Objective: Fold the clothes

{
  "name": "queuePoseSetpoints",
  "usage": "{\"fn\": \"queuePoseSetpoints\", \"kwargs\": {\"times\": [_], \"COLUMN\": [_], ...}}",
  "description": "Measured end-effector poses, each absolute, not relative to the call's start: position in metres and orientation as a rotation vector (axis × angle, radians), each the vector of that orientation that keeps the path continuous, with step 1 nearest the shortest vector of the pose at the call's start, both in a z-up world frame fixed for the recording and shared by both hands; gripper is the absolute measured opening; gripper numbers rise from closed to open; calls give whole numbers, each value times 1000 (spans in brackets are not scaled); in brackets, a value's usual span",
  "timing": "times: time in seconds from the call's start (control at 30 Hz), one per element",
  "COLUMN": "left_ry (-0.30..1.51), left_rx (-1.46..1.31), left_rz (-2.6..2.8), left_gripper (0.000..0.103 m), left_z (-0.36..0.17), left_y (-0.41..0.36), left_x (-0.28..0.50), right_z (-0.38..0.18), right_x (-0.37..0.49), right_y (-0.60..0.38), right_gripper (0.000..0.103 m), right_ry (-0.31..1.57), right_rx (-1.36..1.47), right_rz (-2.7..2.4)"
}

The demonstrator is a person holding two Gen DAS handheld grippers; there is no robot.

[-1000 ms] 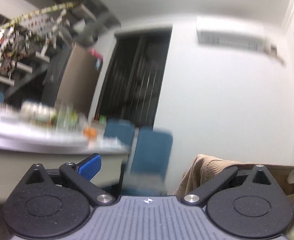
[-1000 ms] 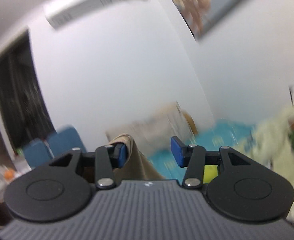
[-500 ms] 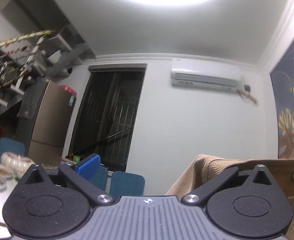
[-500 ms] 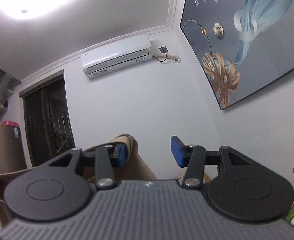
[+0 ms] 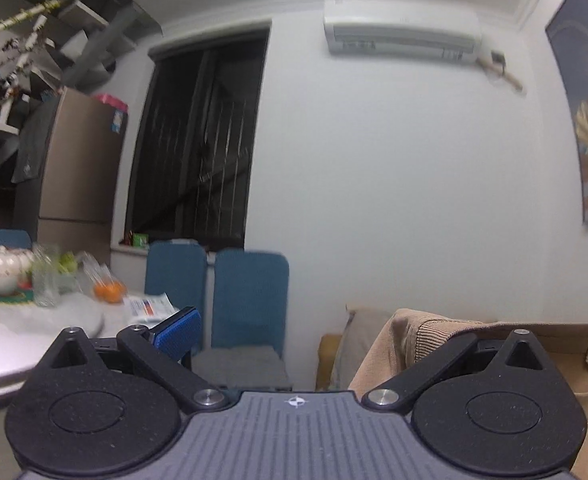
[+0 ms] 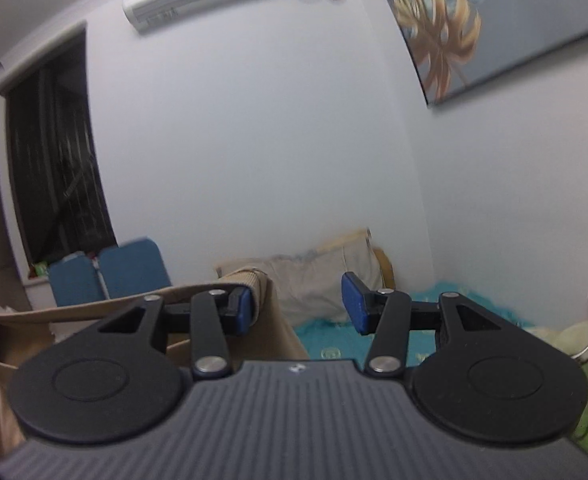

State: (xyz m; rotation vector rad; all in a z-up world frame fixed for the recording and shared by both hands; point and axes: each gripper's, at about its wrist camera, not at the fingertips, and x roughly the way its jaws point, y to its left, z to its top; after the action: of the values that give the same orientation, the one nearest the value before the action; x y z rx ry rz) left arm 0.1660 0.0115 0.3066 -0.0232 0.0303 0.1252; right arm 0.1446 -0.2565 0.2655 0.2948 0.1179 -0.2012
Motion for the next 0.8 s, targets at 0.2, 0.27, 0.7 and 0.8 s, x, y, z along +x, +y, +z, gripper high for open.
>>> {"fn": "queuePoseSetpoints", "kwargs": {"times": [0.2, 0.27, 0.7, 0.8], "left_ry": [115, 162, 686, 817], "left_rx": [75, 83, 231, 304], "left_rz": [132, 123, -12, -99], "left_gripper": [103, 103, 99, 100], "left_z": [196, 143, -154, -170], "left_y": [-12, -16, -47, -62], "left_x": [315, 367, 619, 626], "right_z": [153, 107, -152, -156], "right_x": [285, 333, 543, 557], "right_y": [-284, -294, -334, -326], "right_gripper": [50, 50, 51, 54], "right_ry": [216, 241, 712, 784], "right_rx": [325, 320, 239, 186], "right_rz": [-263, -282, -207, -102]}}
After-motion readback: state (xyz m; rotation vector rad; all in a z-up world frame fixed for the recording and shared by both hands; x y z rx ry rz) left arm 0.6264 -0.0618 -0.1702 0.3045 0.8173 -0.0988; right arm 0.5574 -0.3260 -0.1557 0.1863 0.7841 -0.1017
